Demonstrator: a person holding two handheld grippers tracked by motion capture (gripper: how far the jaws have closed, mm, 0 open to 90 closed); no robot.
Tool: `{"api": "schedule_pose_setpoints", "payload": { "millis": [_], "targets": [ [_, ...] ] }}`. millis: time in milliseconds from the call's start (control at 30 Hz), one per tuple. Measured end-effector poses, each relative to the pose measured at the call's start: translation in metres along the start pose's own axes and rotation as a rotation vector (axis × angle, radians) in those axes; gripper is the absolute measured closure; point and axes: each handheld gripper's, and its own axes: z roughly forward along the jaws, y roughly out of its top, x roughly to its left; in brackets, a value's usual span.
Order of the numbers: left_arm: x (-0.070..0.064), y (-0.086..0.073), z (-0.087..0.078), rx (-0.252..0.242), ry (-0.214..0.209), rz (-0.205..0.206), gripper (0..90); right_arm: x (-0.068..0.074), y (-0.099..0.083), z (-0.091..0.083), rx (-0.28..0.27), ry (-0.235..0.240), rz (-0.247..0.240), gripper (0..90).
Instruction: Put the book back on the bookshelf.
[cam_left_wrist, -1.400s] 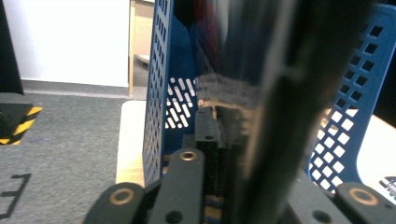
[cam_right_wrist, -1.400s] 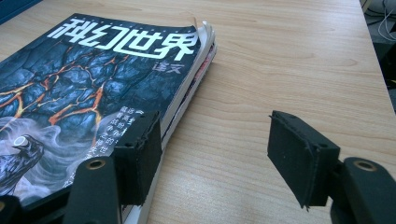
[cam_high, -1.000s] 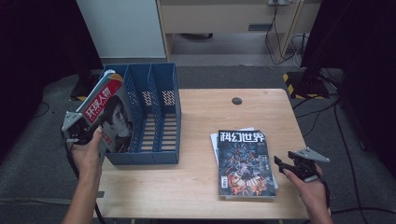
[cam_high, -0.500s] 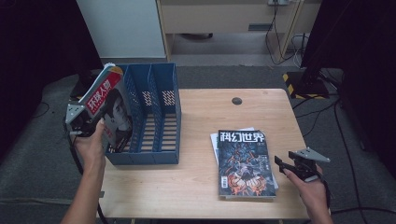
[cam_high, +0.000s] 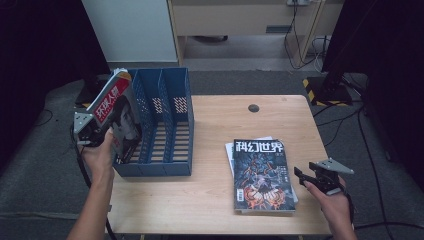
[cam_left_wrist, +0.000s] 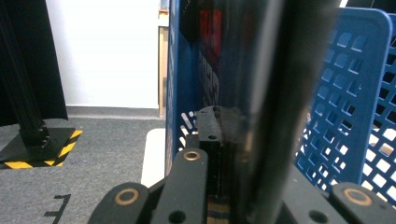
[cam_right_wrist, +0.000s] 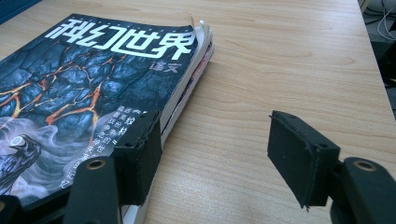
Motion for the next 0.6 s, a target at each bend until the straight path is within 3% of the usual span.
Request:
{"api": "schedule_pose_setpoints", "payload": {
  "millis": [233, 600],
  "targets": [
    [0.0059, -0.0081, -0.0017, -0.004, 0.013, -0.015, 86.6, 0.0004, -0.0003, 0.0001, 0.003, 0.001, 0.000, 35.3],
    [0.0078, -0.0078, -0.0008, 0.015, 0.017, -0.025, 86.4, 0.0007, -0.0004, 0.0001, 0.006, 0.002, 0.001, 35.3]
  ]
}}
